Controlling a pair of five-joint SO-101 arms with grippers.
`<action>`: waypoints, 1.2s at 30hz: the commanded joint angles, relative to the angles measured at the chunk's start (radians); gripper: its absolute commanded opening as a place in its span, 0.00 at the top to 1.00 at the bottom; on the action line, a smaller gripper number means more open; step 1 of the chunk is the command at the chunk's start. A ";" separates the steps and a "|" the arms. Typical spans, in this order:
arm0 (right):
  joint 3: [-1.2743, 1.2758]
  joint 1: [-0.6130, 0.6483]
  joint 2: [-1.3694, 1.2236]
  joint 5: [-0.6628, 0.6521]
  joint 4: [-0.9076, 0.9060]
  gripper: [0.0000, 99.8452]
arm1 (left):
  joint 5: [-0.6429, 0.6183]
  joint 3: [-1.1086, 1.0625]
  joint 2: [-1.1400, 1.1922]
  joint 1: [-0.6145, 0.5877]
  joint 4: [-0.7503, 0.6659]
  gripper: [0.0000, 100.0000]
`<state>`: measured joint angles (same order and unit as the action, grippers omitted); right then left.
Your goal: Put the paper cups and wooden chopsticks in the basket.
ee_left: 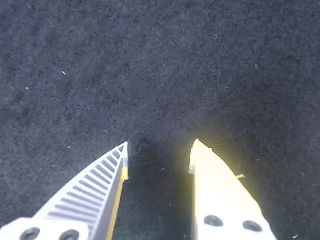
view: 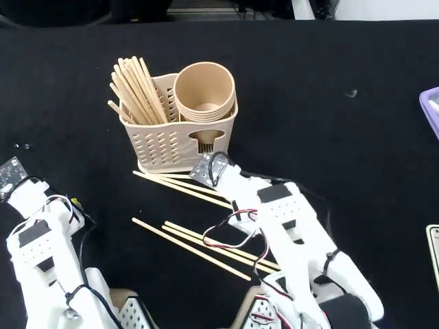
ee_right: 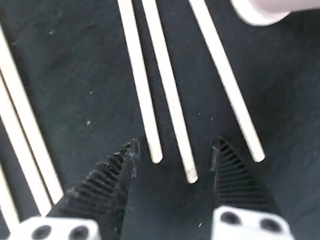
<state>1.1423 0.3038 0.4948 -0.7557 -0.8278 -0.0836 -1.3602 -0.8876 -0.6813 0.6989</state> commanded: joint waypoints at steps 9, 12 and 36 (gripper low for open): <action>-0.053 0.023 -0.160 -0.092 0.052 0.77 | 0.006 0.021 -0.011 0.007 -0.011 0.79; -0.053 0.023 -0.179 -0.086 0.046 0.77 | 0.006 0.021 -0.011 0.007 -0.011 0.79; 0.137 0.130 0.484 -0.043 -0.325 0.88 | 0.006 0.021 -0.012 0.007 -0.012 0.79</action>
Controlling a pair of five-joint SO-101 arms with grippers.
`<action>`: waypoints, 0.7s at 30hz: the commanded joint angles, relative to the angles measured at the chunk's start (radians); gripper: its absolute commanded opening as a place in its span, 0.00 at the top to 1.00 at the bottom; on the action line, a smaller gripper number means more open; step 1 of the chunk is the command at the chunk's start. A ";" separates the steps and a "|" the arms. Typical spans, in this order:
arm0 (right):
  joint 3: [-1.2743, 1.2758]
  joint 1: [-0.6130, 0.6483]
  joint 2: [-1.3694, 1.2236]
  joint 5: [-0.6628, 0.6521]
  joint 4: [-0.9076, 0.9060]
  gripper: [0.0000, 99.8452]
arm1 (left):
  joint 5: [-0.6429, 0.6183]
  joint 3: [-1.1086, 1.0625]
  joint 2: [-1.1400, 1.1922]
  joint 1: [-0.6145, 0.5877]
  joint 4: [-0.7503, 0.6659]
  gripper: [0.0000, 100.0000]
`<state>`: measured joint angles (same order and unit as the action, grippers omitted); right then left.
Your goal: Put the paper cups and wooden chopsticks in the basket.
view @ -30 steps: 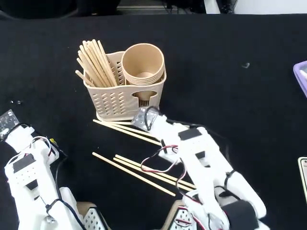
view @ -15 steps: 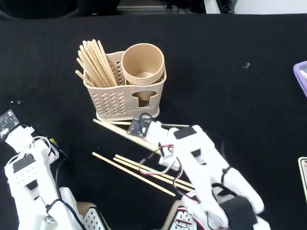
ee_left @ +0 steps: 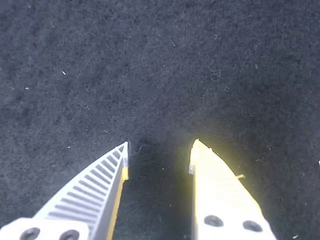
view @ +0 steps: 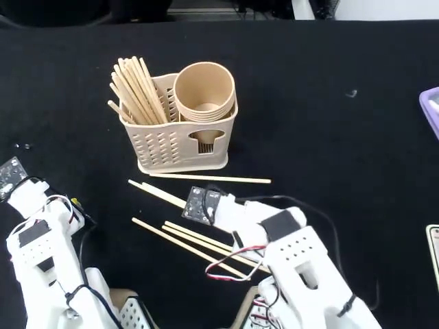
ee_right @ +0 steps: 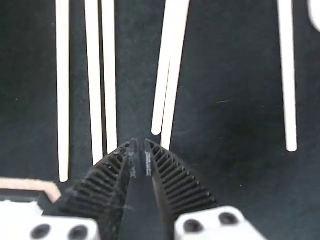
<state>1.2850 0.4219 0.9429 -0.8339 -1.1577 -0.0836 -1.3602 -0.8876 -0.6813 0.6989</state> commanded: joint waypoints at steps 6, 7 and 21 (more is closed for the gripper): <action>-0.120 0.144 -0.093 0.212 0.123 0.83 | 0.006 0.021 -0.014 0.010 -0.012 0.79; -0.153 0.173 -0.150 0.227 0.132 0.84 | 0.006 0.021 -0.014 0.008 -0.012 0.79; -0.486 0.224 -0.805 0.245 0.308 0.81 | 0.006 0.021 -0.014 0.005 -0.006 0.79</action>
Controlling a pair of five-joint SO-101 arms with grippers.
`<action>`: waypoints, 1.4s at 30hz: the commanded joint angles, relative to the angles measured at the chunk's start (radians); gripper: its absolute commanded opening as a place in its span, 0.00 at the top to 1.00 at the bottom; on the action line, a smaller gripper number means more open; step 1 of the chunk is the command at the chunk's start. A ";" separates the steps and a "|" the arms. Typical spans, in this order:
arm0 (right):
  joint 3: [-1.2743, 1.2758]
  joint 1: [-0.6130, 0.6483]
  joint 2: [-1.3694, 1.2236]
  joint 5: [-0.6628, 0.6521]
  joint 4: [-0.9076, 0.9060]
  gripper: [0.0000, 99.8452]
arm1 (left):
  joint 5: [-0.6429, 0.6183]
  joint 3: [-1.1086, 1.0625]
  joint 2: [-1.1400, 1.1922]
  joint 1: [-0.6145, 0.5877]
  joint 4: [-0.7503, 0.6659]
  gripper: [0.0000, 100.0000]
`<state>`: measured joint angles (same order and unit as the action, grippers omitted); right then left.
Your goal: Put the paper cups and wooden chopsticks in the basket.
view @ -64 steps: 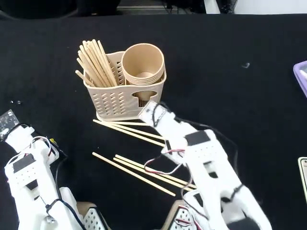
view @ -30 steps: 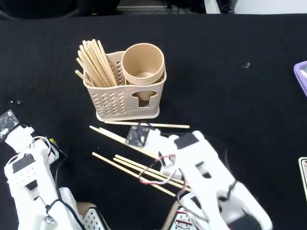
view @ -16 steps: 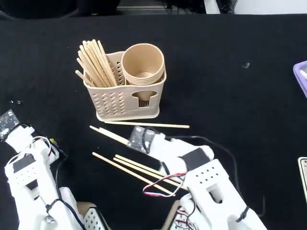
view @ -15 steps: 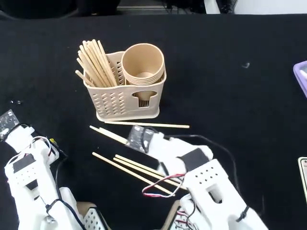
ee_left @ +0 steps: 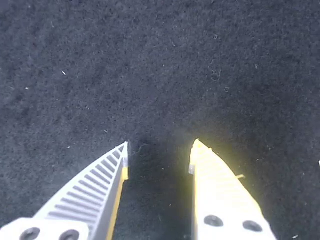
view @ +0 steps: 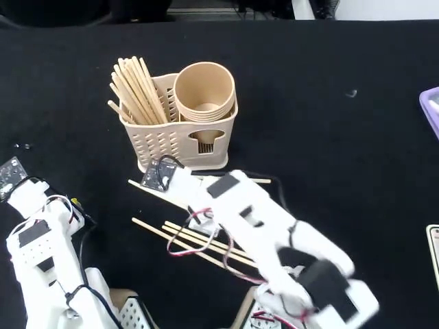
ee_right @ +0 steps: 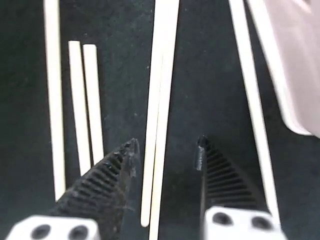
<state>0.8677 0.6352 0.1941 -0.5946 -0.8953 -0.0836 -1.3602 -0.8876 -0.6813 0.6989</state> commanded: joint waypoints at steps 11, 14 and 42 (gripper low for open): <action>-0.079 0.012 -0.162 0.006 0.072 1.00 | 0.006 0.021 -0.014 0.005 -0.006 0.79; -0.085 0.012 -0.162 0.006 0.026 0.99 | 0.006 0.021 -0.014 0.005 -0.006 0.79; -0.257 0.155 0.846 0.319 -0.163 0.99 | 0.006 0.021 -0.012 0.007 -0.011 0.79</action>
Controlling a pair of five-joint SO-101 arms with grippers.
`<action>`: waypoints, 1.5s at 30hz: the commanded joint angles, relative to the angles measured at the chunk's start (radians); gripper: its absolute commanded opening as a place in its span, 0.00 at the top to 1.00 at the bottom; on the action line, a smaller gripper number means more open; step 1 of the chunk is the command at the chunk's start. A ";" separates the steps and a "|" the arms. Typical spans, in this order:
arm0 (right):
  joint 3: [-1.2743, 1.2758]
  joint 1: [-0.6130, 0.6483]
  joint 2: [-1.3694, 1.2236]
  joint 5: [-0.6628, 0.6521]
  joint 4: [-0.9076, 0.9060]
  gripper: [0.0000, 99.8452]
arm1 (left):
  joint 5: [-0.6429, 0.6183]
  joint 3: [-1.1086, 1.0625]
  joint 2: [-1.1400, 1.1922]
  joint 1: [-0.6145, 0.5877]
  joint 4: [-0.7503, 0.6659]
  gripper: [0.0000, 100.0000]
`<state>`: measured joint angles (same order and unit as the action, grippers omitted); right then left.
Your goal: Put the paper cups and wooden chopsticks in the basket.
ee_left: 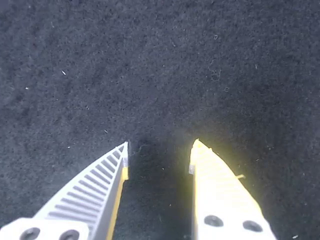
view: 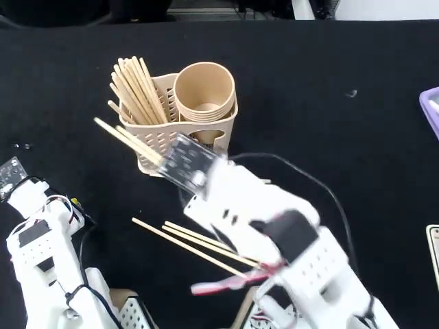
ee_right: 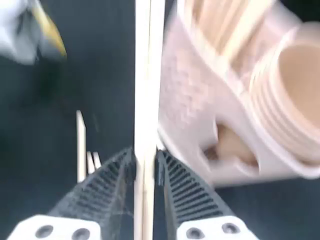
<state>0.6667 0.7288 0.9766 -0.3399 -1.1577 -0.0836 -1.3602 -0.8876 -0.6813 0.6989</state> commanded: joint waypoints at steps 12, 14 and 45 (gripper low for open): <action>0.295 0.077 0.067 0.081 1.223 0.99 | 0.006 0.021 -0.006 0.007 -0.008 0.79; 0.335 0.075 0.067 0.081 1.336 0.99 | 0.006 0.021 -0.006 0.007 -0.009 0.79; 0.128 -0.066 -0.524 0.224 1.347 0.86 | 0.006 0.021 -0.008 0.007 -0.008 0.79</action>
<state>0.8723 0.6828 0.4028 -0.2033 0.3092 -0.0836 -1.3602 -0.8876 -0.6813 0.6989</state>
